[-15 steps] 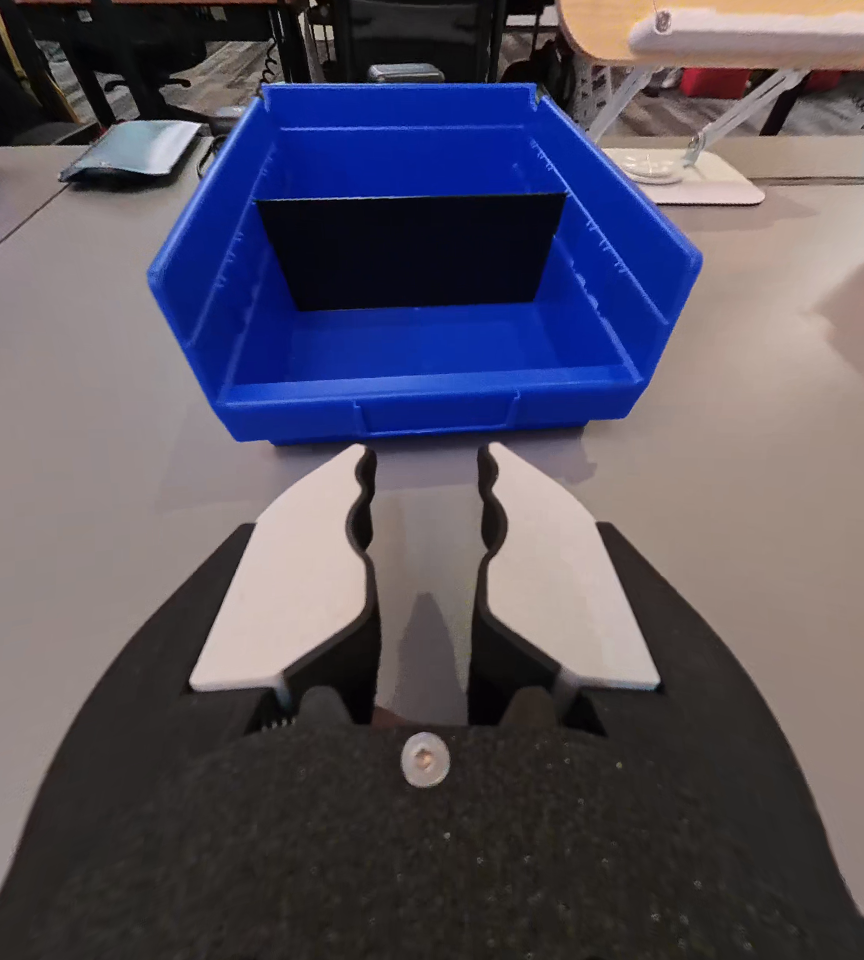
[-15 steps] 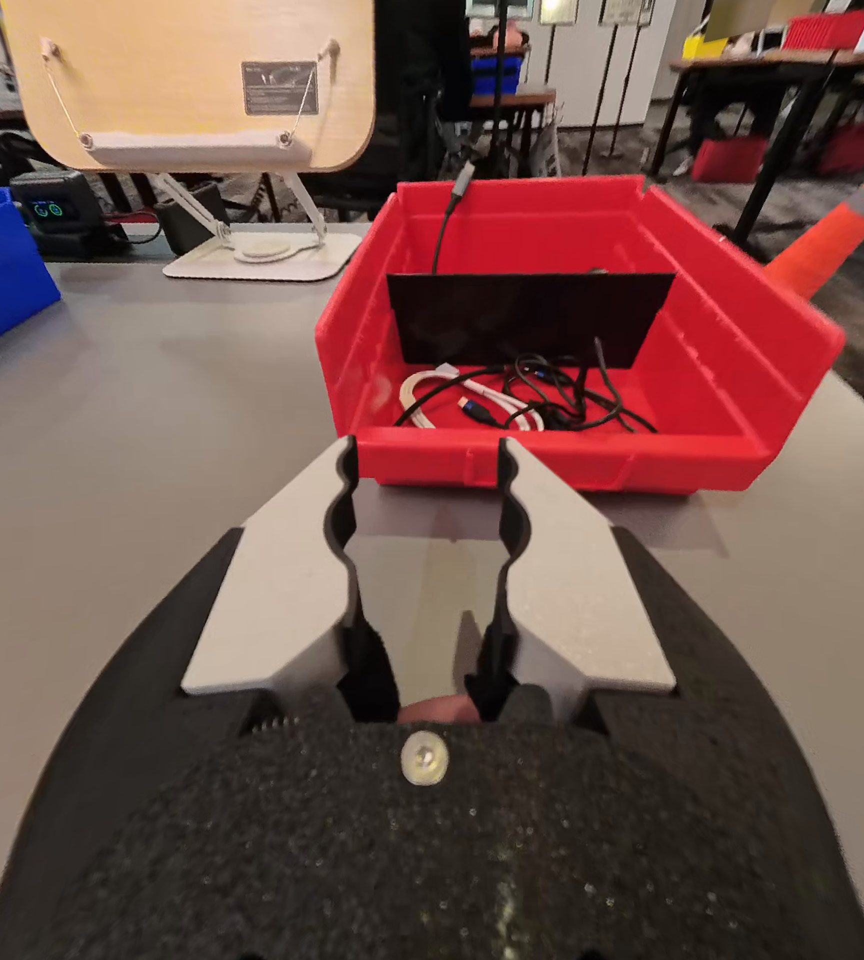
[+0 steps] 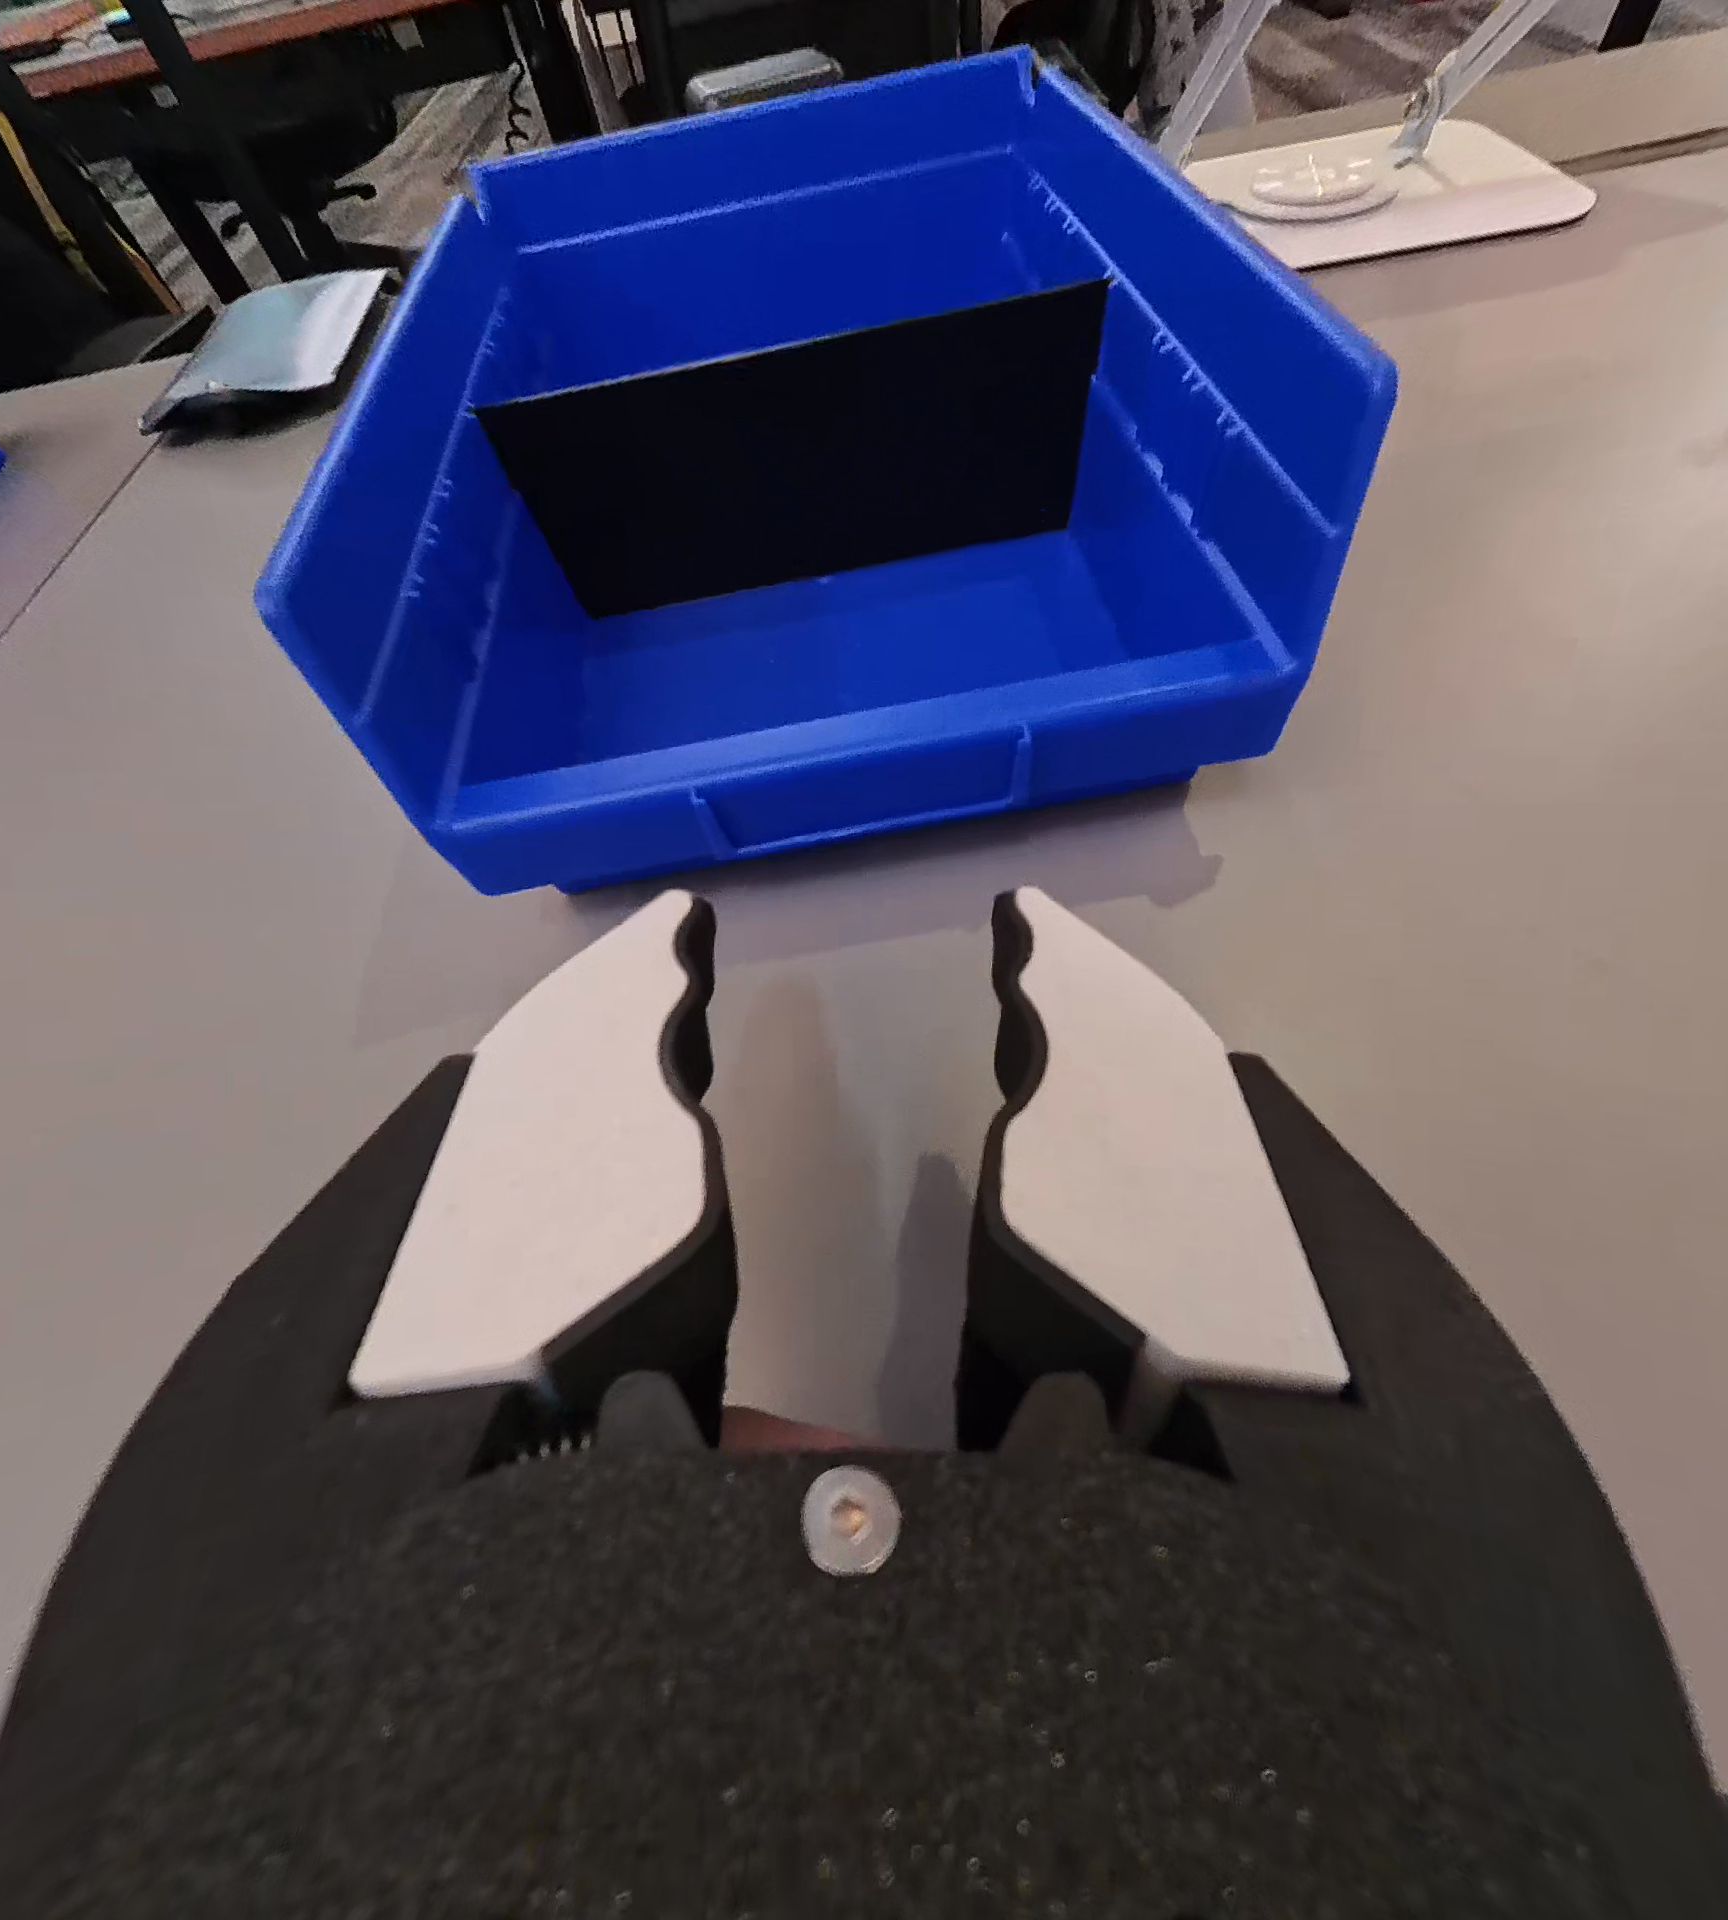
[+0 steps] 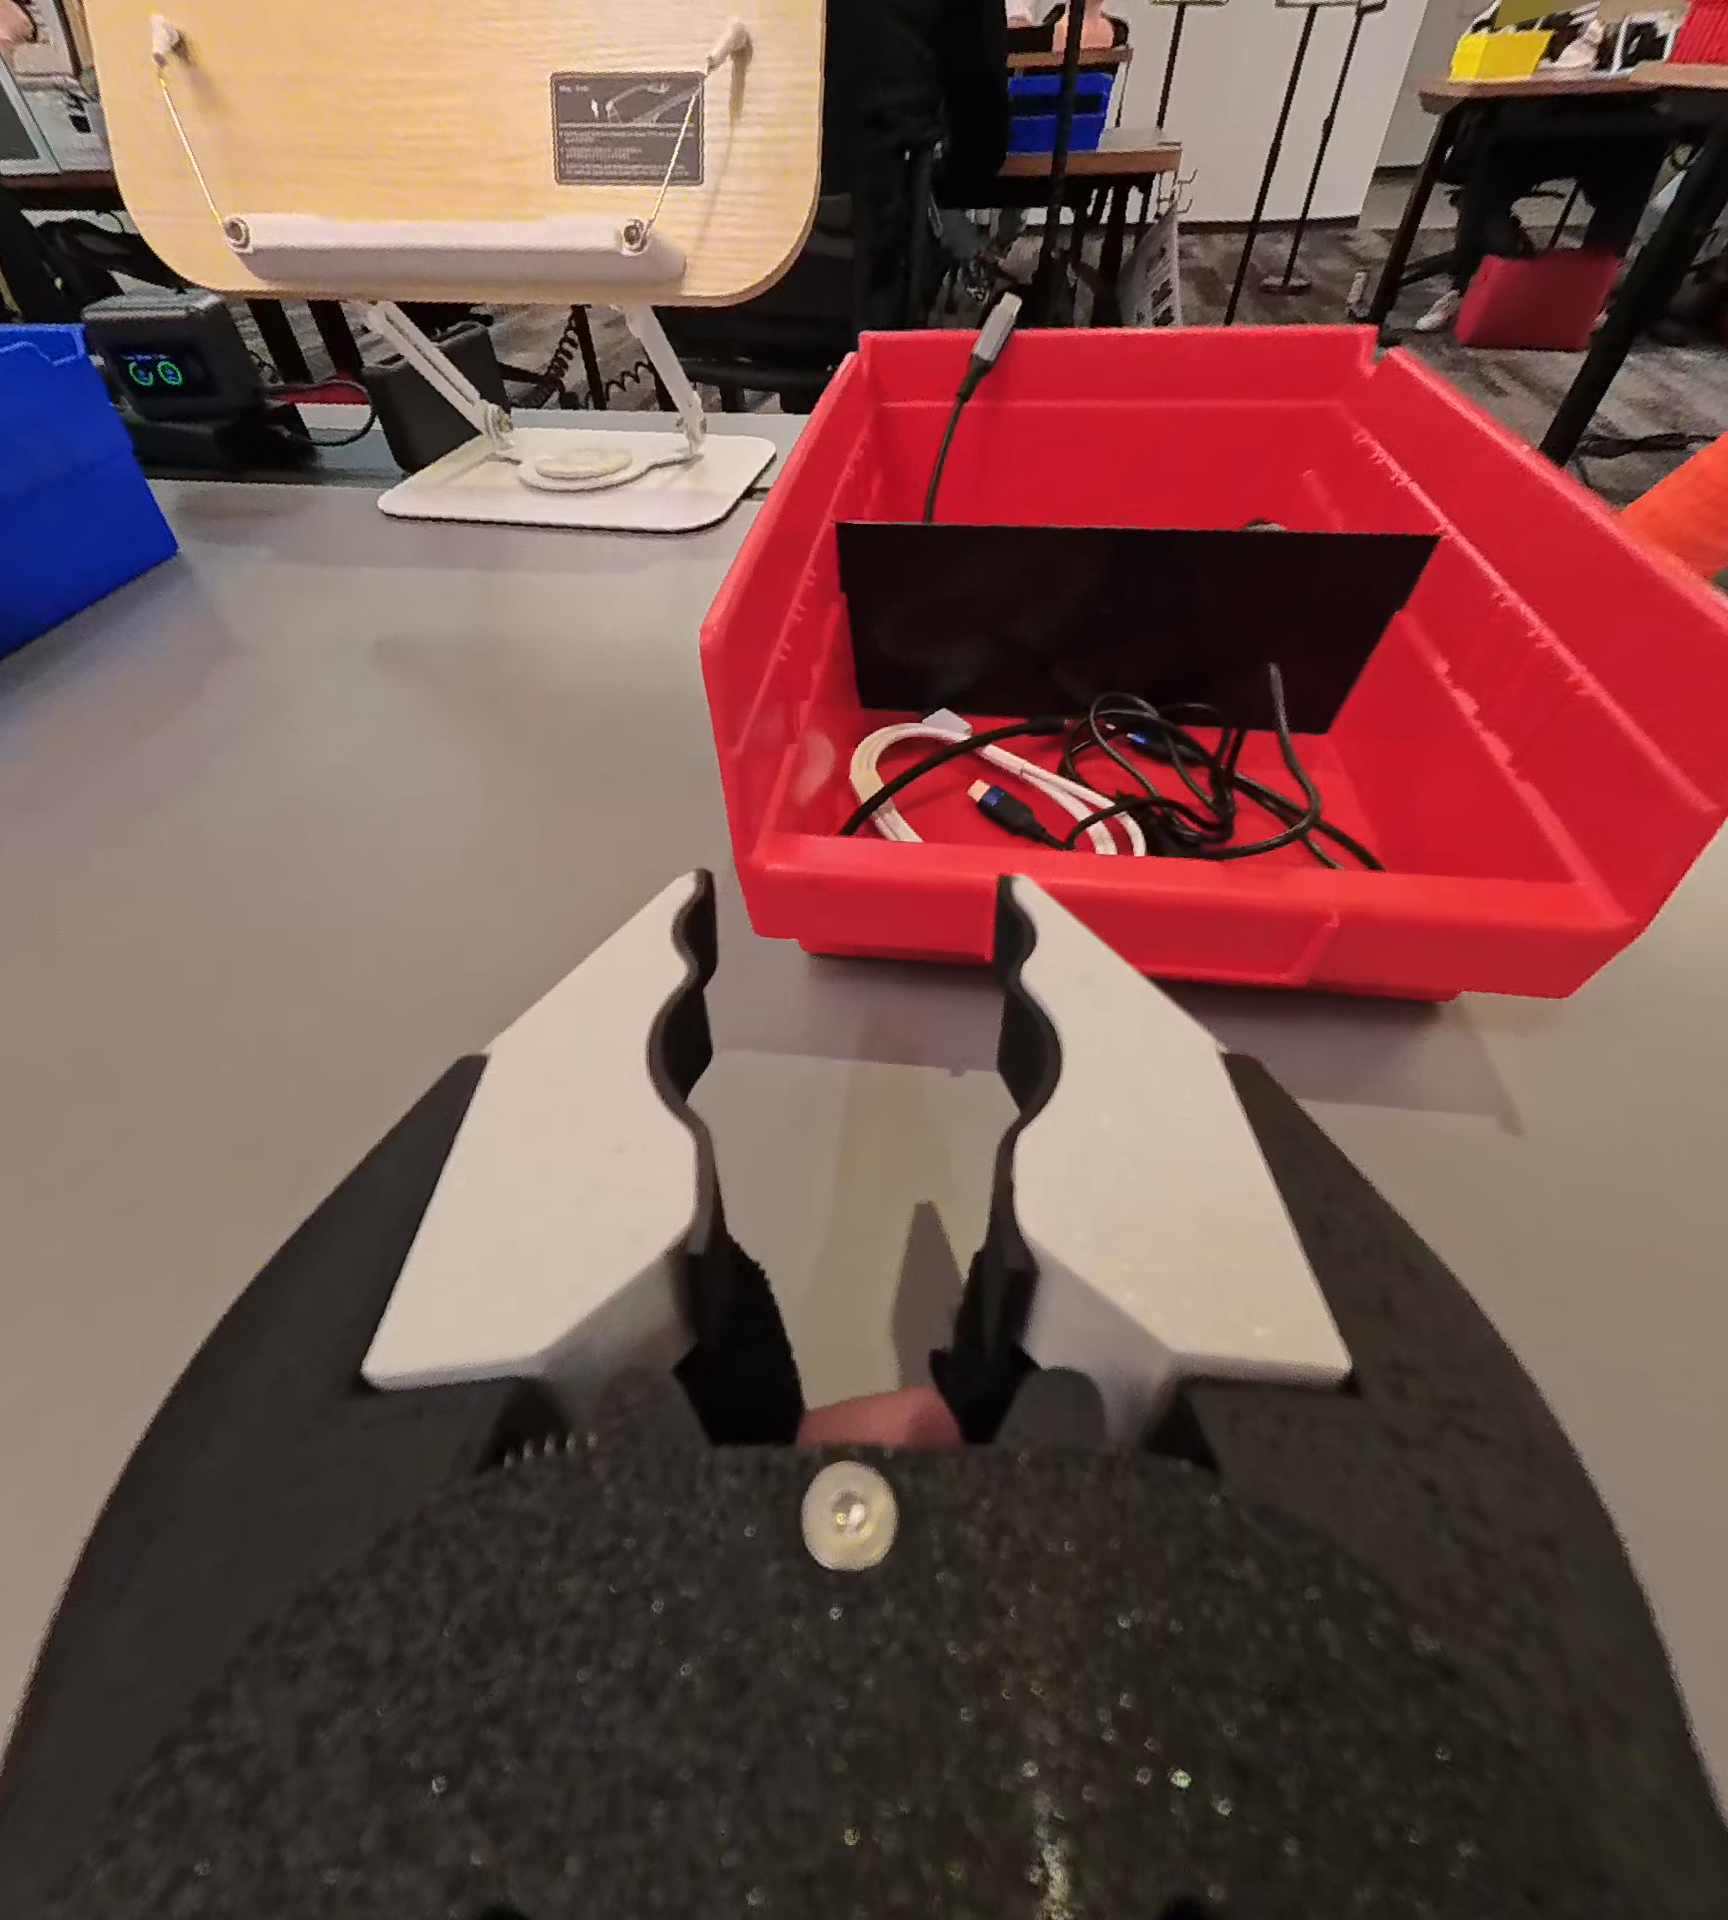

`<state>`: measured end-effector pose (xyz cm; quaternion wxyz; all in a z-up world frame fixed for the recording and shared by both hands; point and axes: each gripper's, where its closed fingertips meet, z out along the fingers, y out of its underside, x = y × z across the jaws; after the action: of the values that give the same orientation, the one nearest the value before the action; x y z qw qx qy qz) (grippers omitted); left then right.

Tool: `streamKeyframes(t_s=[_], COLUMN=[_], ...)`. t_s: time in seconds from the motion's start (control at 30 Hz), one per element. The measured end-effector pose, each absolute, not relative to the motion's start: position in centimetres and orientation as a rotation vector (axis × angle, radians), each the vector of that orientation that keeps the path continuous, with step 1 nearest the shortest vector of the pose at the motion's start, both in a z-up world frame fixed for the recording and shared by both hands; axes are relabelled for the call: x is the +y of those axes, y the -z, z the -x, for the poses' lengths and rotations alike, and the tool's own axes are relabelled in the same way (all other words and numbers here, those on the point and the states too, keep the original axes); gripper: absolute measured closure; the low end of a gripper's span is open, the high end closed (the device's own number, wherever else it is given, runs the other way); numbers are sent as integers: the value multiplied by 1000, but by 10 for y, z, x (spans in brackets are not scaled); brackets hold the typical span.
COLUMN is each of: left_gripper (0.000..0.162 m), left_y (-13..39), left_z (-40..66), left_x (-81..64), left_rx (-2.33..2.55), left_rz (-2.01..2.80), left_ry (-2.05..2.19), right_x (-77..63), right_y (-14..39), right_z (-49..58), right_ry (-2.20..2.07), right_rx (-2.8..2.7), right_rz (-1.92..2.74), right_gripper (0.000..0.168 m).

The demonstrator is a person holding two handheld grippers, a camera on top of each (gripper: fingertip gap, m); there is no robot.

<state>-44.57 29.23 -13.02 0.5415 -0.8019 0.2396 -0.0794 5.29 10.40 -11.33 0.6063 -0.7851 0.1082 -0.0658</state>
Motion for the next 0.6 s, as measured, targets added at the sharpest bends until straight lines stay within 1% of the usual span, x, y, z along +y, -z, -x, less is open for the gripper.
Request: streamKeyframes(t_s=[0.23,0.27,0.33,0.47,0.53,0.6], left_gripper=[108,108,114,114,112,107], left_y=[130,130,134,141,143,141], left_z=[441,439,434,429,432,433], left_x=[293,293,289,284,282,279], left_rx=[585,583,570,577,598,602], left_rz=[1901,1904,1964,2007,1999,1985], left_ry=[200,210,282,354,313,309], right_x=[104,104,105,118,133,153], right_y=[108,107,100,84,91,94], right_z=[-57,-57,-54,-28,-18,-20], right_ry=[168,172,170,153,170,200], right_rx=[255,254,230,114,65,54], right_rz=[1792,1784,1756,1683,1726,1740], right_gripper=[117,118,118,117,117,116])
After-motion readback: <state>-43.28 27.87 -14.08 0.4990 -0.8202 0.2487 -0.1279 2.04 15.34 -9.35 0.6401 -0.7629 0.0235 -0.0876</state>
